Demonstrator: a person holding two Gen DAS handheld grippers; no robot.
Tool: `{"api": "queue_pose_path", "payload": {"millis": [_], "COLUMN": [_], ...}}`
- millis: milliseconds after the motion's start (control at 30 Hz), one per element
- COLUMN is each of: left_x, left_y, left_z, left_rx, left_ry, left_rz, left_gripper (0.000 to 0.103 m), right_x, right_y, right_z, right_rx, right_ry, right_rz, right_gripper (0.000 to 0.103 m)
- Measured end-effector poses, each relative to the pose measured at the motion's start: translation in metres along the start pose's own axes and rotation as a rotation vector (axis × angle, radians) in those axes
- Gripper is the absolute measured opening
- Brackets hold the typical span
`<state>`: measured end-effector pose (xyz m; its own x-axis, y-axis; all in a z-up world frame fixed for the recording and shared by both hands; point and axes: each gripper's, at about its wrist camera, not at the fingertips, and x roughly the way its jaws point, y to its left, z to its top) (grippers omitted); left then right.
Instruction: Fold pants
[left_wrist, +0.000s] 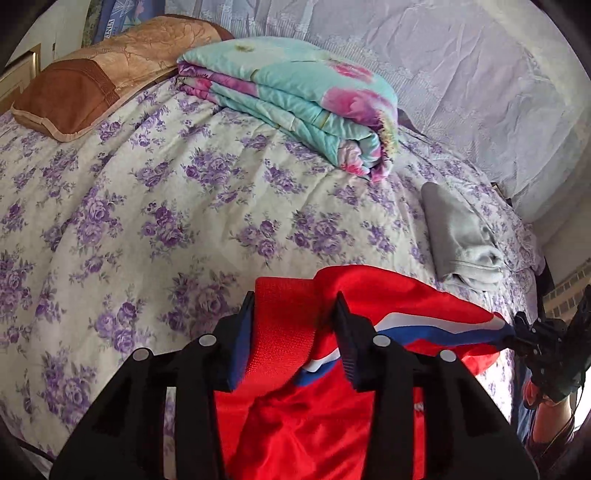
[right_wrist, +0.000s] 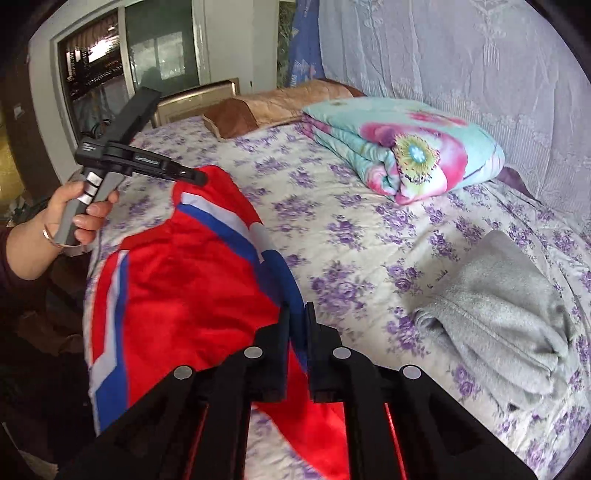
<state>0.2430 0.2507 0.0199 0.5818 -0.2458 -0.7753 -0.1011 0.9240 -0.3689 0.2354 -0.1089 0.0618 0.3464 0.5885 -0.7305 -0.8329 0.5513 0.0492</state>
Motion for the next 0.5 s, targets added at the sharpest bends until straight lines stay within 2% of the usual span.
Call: {"api": "queue_pose_path", "payload": {"millis": [67,200,267,300,333,400,433,467,500], "left_x": [-0.018,-0.042,-0.046,-0.045,-0.043,-0.039,-0.039,-0.042,-0.048], "left_y": [-0.001,0.0,0.007,0.012,0.021,0.04,0.05,0.057,0.062], "left_z": [-0.018,-0.057,-0.078,-0.089,-0.099,-0.114,-0.12,-0.125,-0.128], "left_rx": [0.012,0.041,0.048,0.045,0.035,-0.008,-0.044,-0.075,-0.095], "left_ry": [0.001,0.026,0.049,0.065,0.077,0.108,0.121,0.121,0.114], "left_rz": [-0.019,-0.03,-0.025,-0.003,0.019,0.018,0.011,0.006,-0.008], "left_gripper": [0.039,0.04,0.045,0.057,0.063,0.065,0.063,0.063,0.063], "right_x": [-0.019,-0.029,-0.016,-0.008,0.001,0.01,0.011,0.01,0.009], "right_y": [0.027,0.091,0.119,0.134,0.145,0.153,0.149,0.139,0.129], "right_z": [-0.017,-0.059,-0.082,-0.092,-0.103,-0.118,-0.121,-0.123,-0.124], "right_rx": [0.007,0.029,0.039,0.028,0.018,0.044,0.096,0.169,0.239], "right_ry": [-0.025,-0.032,-0.007,0.003,0.015,0.014,0.003,-0.004,0.001], "right_rz": [0.058,0.158,0.22,0.211,0.196,0.162,0.168,0.176,0.175], "right_gripper": [0.002,0.002,0.002,0.002,0.002,0.002,0.003,0.005,0.013]}}
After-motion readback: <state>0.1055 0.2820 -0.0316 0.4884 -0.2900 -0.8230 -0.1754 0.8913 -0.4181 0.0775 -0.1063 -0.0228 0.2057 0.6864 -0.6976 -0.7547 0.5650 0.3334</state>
